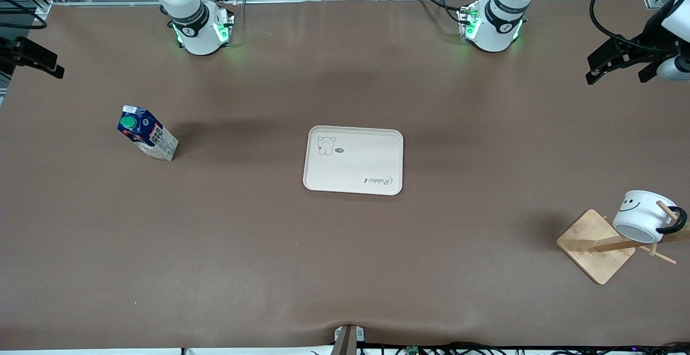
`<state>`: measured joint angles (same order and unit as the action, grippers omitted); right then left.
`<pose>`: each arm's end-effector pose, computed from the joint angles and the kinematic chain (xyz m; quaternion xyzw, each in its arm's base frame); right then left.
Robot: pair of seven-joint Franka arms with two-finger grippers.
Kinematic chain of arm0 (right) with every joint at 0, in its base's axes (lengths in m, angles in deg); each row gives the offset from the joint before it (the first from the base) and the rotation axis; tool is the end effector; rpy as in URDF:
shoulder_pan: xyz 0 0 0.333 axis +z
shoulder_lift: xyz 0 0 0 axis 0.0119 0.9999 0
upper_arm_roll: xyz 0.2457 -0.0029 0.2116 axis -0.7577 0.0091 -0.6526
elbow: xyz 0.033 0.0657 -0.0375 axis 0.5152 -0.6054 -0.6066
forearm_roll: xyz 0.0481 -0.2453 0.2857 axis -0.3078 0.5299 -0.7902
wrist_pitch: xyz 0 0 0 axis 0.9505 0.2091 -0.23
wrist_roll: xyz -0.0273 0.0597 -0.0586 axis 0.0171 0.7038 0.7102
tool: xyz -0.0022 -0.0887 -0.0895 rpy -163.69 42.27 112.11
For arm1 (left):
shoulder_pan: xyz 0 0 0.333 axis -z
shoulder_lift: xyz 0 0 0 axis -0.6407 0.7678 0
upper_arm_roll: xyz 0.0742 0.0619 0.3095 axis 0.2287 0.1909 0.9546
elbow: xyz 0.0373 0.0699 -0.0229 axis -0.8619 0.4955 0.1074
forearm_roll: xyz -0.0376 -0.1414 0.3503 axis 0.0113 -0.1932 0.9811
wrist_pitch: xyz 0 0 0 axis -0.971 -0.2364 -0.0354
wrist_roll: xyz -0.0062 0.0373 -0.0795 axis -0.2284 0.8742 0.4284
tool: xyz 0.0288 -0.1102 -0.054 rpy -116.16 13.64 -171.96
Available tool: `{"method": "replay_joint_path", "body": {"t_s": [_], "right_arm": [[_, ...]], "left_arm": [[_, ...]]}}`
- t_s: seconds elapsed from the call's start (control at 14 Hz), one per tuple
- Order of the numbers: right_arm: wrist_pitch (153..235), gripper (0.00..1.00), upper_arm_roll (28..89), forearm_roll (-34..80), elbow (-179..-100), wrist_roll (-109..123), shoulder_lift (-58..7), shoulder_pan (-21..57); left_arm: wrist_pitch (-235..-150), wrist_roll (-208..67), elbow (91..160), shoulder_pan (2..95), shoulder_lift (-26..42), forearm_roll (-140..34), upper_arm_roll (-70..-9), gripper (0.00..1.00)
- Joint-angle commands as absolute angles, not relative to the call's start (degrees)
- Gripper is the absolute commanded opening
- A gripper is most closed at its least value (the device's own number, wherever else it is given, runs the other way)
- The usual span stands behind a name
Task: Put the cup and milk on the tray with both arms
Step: 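Reach the left gripper to the white mug while the right gripper approaches the milk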
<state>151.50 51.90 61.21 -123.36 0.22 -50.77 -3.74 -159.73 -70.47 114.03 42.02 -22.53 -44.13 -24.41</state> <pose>0.4949 -0.0304 0.6629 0.9964 -0.0448 -0.0708 0.0110 0.4987 -0.0488 0.6637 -0.9999 -0.0107 -0.0077 0.0030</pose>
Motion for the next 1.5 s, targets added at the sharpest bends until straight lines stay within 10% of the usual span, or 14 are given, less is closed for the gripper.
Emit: {"method": "replay_joint_path", "body": {"t_s": [0.0, 0.43, 1.43], "right_arm": [[151.70, 1.00, 51.87, 61.49, -124.59, 0.59, -52.25, -3.71], [151.70, 1.00, 51.87, 61.49, -124.67, 0.59, -52.25, -3.89], [151.70, 1.00, 51.96, 61.49, -124.67, 0.59, -52.25, -4.06]], "left_arm": [[-158.73, -71.05, 112.56, 41.78, -21.81, -44.18, -24.48, 1.00], [-159.78, -71.31, 112.90, 40.30, -19.54, -44.36, -24.48, 1.00], [-200.54, -78.58, 139.26, 30.63, -22.78, -45.15, -24.83, 1.00]]}}
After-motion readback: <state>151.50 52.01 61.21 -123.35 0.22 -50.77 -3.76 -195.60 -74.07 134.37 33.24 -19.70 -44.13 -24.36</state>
